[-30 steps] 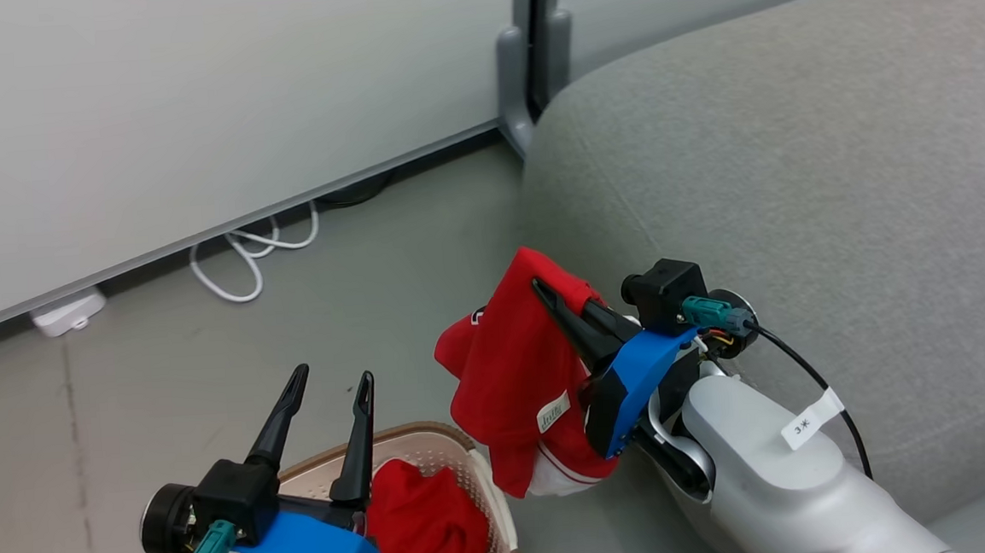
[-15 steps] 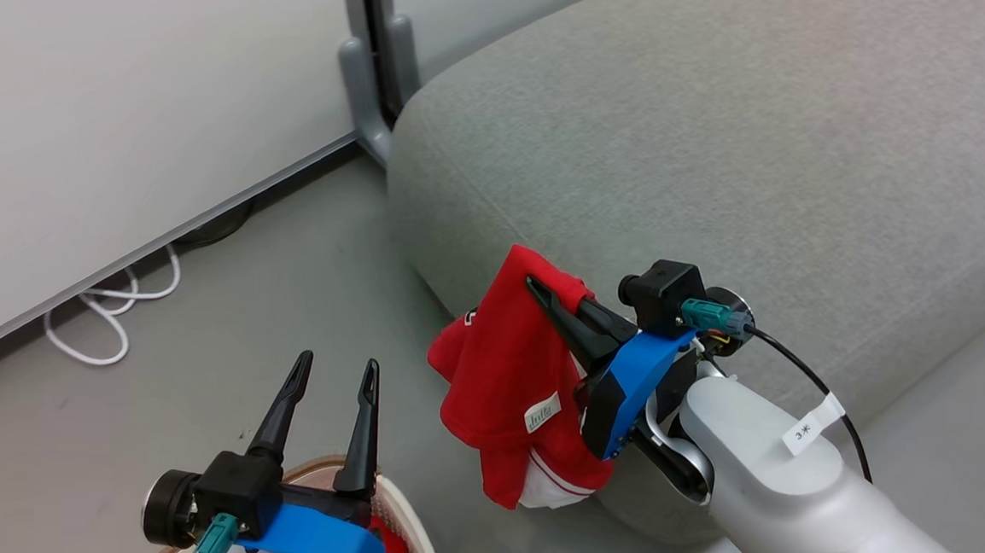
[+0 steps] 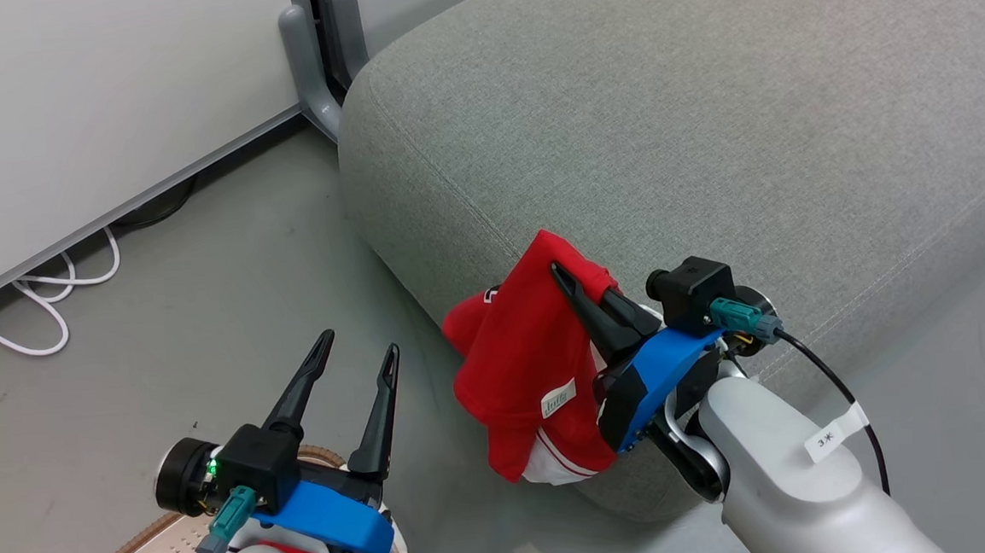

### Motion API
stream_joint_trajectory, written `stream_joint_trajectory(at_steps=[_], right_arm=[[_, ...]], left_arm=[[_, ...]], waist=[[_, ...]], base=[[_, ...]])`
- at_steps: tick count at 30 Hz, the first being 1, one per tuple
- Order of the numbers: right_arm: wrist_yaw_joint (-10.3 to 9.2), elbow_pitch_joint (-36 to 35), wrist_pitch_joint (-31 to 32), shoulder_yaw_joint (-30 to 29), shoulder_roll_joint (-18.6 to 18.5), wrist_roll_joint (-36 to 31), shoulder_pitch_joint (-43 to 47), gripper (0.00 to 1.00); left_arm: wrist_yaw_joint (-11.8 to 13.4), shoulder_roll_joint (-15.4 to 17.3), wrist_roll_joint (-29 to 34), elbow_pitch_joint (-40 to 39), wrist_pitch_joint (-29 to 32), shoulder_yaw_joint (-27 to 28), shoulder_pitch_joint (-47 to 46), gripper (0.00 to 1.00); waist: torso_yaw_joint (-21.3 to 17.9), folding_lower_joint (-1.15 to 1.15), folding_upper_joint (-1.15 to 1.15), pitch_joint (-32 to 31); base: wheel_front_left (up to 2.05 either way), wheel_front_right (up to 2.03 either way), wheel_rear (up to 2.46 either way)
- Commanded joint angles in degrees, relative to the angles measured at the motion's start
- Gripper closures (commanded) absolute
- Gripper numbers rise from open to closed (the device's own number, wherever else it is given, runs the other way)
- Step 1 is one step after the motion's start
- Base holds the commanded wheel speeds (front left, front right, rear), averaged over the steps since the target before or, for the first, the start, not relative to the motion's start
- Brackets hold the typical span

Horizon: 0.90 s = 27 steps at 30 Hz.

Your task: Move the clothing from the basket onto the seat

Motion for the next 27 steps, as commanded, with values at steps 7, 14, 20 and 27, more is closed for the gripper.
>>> stream_joint_trajectory(at_steps=[7, 14, 20, 27], right_arm=[[0.03, -1.61, -0.33, -1.63, 0.04, -1.62, 1.49, 1.0], [0.03, -2.68, -0.25, -2.86, 0.05, -1.76, -0.03, 1.0], [0.03, -3.26, 0.31, -4.39, 0.03, -4.06, -5.17, 1.0], [0.02, -2.91, 0.14, -16.33, -0.45, -10.39, -14.59, 1.0]], left_arm=[[-0.24, 1.12, -0.98, 0.4, -0.25, -0.89, -1.44, 0.0], [-0.25, 1.86, -0.92, -0.98, -0.25, -0.61, -0.47, 0.0], [0.0, 3.22, 0.13, -3.8, -0.25, 0.47, -0.08, 0.0], [-0.04, 5.39, 1.59, -7.85, -0.23, -0.45, -1.91, 0.0]], waist=[[-0.06, 0.0, 0.0, 0.71], [-0.06, 0.0, 0.0, 1.78], [-0.25, 0.0, 0.0, 4.96], [2.7, 0.0, 0.0, 11.73]], base=[[0.0, 0.0, 0.0], [0.0, 0.0, 0.0], [0.0, 0.0, 0.0], [0.0, 0.0, 0.0]])
